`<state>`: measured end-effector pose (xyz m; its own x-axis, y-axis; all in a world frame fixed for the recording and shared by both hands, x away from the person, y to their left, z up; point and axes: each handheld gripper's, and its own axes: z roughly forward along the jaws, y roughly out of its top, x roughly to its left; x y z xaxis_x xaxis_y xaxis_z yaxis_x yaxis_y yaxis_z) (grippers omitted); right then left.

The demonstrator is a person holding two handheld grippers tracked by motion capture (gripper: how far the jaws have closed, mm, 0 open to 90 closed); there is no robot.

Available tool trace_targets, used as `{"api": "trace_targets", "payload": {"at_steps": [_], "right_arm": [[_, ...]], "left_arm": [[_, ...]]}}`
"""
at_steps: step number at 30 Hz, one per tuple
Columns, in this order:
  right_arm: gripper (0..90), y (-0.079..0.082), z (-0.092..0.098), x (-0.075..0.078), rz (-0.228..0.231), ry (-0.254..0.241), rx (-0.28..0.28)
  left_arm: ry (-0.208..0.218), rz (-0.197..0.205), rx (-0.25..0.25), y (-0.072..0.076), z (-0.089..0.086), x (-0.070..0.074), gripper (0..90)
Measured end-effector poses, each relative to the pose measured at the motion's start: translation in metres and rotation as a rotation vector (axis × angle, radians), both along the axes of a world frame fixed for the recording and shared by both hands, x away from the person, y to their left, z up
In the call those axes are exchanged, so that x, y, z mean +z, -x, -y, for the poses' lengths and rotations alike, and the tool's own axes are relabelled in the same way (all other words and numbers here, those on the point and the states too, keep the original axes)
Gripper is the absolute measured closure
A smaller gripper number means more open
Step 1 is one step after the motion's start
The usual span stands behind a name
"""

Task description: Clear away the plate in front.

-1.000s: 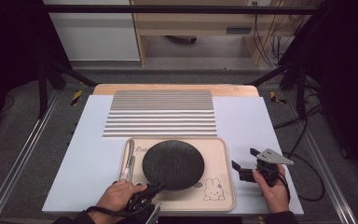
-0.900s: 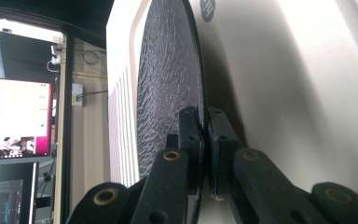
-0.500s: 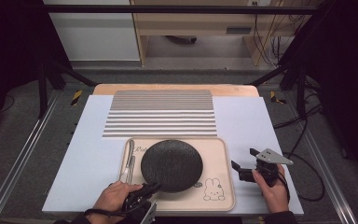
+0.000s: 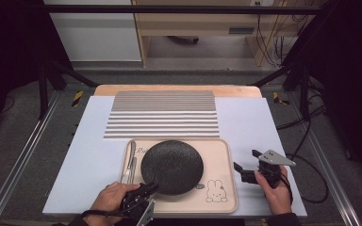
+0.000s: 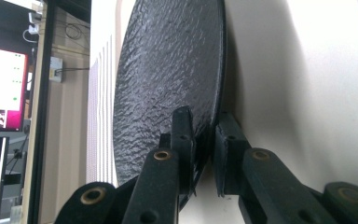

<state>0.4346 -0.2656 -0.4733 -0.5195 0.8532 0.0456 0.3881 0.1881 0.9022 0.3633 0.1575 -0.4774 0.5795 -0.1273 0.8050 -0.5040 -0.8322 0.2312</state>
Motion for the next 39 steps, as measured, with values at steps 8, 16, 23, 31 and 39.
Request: {"api": "trace_targets", "payload": {"at_steps": [8, 16, 23, 31, 39], "right_arm": [[8.6, 0.000, 0.000, 0.000, -0.002, 0.001, 0.000], [8.5, -0.001, 0.000, -0.001, -0.002, -0.003, 0.002], [8.5, -0.003, 0.002, -0.002, -0.014, -0.014, -0.004], [8.6, -0.005, 0.001, -0.003, -0.013, -0.004, 0.007], [8.6, -0.003, -0.002, 0.000, 0.001, 0.001, 0.023]], "left_arm": [[-0.034, -0.041, 0.047, -0.005, -0.002, -0.005, 67.6], [0.048, -0.074, 0.117, -0.008, -0.005, 0.003, 39.2], [0.110, -0.150, 0.167, -0.010, -0.007, 0.013, 21.8], [0.238, -0.234, 0.154, -0.008, -0.002, 0.021, 15.0], [0.393, -0.269, 0.246, -0.028, 0.006, 0.026, 13.0]]}}
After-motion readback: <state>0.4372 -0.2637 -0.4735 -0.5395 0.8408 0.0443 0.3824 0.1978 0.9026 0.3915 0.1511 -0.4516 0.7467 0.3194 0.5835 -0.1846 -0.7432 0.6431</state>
